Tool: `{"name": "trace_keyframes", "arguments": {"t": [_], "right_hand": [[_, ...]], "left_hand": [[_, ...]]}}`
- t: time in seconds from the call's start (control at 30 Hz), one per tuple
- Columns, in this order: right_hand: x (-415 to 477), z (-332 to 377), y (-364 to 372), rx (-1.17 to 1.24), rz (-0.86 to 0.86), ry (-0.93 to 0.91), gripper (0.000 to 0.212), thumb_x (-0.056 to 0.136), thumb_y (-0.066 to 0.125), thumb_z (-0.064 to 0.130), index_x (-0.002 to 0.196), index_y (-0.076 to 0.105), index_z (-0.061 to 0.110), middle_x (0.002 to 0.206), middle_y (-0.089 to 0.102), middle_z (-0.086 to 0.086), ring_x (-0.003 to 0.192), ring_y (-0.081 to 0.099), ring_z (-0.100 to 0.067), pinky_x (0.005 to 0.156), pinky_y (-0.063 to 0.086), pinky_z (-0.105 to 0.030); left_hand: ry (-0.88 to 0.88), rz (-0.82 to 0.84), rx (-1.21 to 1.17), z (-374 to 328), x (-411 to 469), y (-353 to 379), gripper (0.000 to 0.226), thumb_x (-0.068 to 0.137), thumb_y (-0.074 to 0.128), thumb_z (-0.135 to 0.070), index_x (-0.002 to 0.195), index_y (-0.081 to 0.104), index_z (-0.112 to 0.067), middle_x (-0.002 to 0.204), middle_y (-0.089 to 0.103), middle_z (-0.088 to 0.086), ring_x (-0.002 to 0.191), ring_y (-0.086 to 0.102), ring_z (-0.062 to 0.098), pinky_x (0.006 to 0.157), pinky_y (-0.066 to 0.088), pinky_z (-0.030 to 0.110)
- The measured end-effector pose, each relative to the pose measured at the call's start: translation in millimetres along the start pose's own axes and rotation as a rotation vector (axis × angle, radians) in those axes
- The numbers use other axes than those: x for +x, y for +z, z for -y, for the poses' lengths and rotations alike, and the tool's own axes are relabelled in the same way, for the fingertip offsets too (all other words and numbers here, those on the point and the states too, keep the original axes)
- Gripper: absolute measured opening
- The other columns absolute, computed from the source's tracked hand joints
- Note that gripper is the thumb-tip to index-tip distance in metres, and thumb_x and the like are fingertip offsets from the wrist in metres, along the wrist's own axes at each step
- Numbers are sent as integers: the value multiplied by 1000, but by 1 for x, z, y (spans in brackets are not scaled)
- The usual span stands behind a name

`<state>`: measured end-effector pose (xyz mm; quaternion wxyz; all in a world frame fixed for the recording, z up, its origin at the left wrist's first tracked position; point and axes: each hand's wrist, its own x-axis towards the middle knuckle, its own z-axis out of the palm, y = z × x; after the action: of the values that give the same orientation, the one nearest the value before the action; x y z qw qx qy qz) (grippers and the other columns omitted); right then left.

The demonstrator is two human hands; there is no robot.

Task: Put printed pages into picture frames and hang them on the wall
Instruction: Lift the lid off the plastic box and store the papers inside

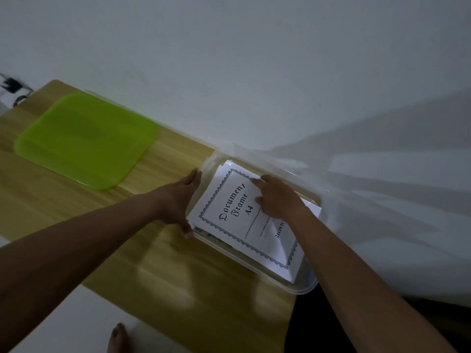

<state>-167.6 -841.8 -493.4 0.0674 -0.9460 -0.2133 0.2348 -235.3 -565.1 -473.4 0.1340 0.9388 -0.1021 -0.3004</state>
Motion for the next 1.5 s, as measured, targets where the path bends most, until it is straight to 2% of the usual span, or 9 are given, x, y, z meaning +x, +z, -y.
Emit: {"name": "trace_keyframes", "arguments": {"t": [0.2,0.33,0.5,0.63,0.77,0.9,1.1,1.33,1.5], "right_hand": [[-10,-1,9,88,100,42,66,99,55,30,157,24,24,166,11,-1,152,12,-21,121,21,-41],[-17,14,2,113,18,80,61,101,52,32,156,28,22,164,19,-2,150,19,-20,120,22,-38],[-22,68,-27,150,-55,113,51,99,54,31,147,43,19,147,47,-7,134,46,-27,104,40,-37],[-16,133,-48,229,-135,154,47,98,55,33,143,49,17,145,51,-8,128,52,-27,101,42,-34],[4,202,-55,284,-158,211,49,99,55,33,144,47,16,147,49,-8,130,50,-26,104,39,-33],[45,282,-49,342,-167,287,50,99,55,33,144,47,13,148,48,-8,133,47,-25,106,38,-32],[117,370,-26,479,-175,418,51,97,56,39,135,51,5,139,54,-14,125,52,-30,94,43,-32],[172,391,8,586,-221,639,33,92,63,35,103,56,5,110,62,-16,92,59,-30,67,42,-31],[191,389,22,638,-223,704,36,87,69,31,110,61,4,114,66,-16,104,63,-32,69,42,-28]], "left_hand": [[12,14,-1,0,0,-1,170,30,86,-68,149,-27,-21,158,-29,-3,148,-12,17,116,21,36],[76,21,-12,-5,-8,-8,158,42,88,-62,151,-22,-25,159,-22,-2,147,-16,17,120,16,43],[88,-200,-136,8,-38,-22,121,64,80,-59,154,13,-13,159,23,1,143,28,21,113,27,35],[46,-329,-126,66,-54,-37,95,75,69,-64,148,37,-14,151,41,5,139,37,21,112,29,31],[50,-401,-125,137,-68,-64,83,78,66,-63,142,46,-14,142,52,6,131,46,22,105,36,33],[39,-421,-140,232,-84,-90,77,79,66,-62,138,51,-13,137,56,7,127,50,23,104,39,35],[-101,-436,-221,360,-83,-119,82,79,63,-65,134,54,-5,137,56,12,123,54,26,102,43,38],[-283,-474,-151,455,-60,-118,84,78,67,-60,139,48,-6,139,52,16,128,45,35,104,38,42],[-411,-437,-285,485,-44,-107,81,70,78,-50,132,49,-8,130,55,16,120,49,36,98,42,45]]}}
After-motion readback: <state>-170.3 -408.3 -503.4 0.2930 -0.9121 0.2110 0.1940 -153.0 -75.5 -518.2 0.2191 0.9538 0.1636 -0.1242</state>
